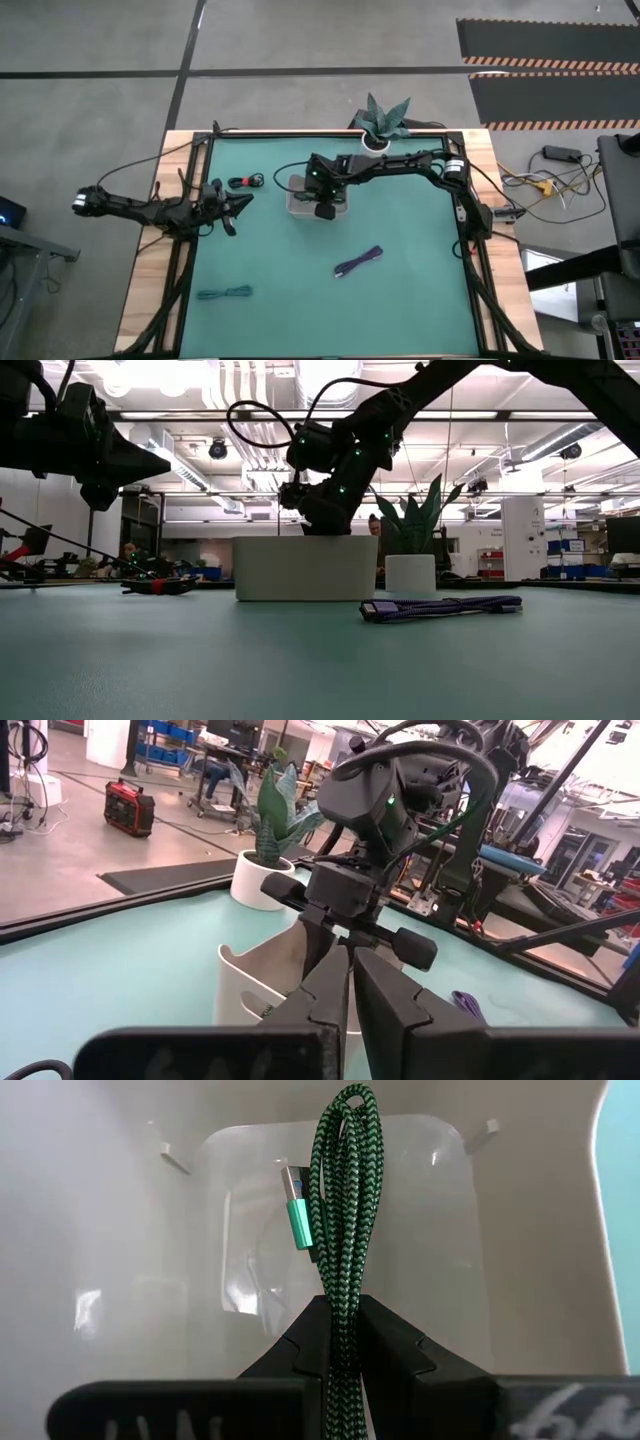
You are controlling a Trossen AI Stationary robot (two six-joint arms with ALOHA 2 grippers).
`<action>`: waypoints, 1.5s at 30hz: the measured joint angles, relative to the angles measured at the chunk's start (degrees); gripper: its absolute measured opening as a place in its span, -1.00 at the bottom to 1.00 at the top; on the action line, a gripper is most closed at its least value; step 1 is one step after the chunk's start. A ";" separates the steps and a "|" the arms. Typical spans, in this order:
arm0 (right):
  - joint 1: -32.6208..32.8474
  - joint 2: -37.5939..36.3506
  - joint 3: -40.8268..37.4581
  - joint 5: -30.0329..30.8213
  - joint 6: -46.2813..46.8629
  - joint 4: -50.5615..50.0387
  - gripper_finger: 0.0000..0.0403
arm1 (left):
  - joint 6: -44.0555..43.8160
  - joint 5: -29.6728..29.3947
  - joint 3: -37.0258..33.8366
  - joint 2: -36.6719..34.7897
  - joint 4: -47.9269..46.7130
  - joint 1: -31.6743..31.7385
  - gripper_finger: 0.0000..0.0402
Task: Pick and place USB-C Cables
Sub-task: Put the green charger cable into the white bin
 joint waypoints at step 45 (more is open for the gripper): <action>0.62 6.05 12.94 2.57 -0.09 -13.94 -0.86 | 0.50 -4.74 0.00 0.02 -0.02 -0.01 -0.97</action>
